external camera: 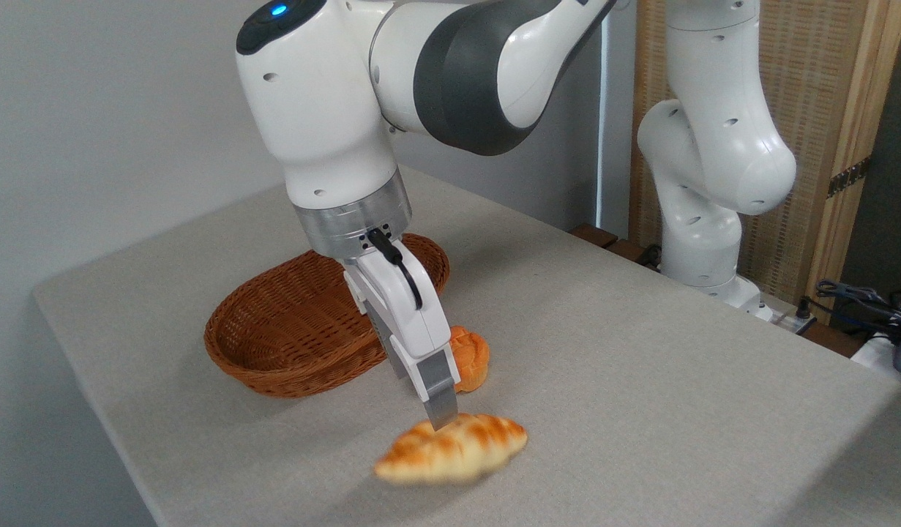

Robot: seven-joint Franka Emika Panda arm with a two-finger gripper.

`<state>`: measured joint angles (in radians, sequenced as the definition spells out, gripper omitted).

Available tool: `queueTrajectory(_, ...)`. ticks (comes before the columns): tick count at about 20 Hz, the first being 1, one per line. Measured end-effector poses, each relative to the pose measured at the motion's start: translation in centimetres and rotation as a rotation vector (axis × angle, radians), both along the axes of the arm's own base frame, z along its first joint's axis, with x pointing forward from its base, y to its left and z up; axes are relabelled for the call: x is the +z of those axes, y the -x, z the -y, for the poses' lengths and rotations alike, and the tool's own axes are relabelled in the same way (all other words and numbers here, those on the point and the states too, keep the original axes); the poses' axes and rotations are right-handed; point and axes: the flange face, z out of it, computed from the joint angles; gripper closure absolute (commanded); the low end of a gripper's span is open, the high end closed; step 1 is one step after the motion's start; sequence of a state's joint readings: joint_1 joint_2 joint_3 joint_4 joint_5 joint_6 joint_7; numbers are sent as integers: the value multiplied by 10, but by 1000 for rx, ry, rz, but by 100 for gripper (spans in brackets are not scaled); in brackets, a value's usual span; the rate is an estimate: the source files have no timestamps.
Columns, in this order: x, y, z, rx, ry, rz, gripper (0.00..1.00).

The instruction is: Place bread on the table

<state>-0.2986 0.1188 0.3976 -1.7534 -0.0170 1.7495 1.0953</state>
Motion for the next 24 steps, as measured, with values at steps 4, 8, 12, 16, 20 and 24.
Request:
queueTrajectory(4,4,-1,1,-1,-1,9,0)
queueTrajectory(8,35,-9,9,55,7,73,0)
queueTrajectory(12,74,-9,40,116,36,141,0)
queueTrajectory(16,94,7,89,148,56,132,0)
queueTrajectory(20,96,13,135,146,63,129,0)
queueTrajectory(24,106,16,106,176,64,132,0)
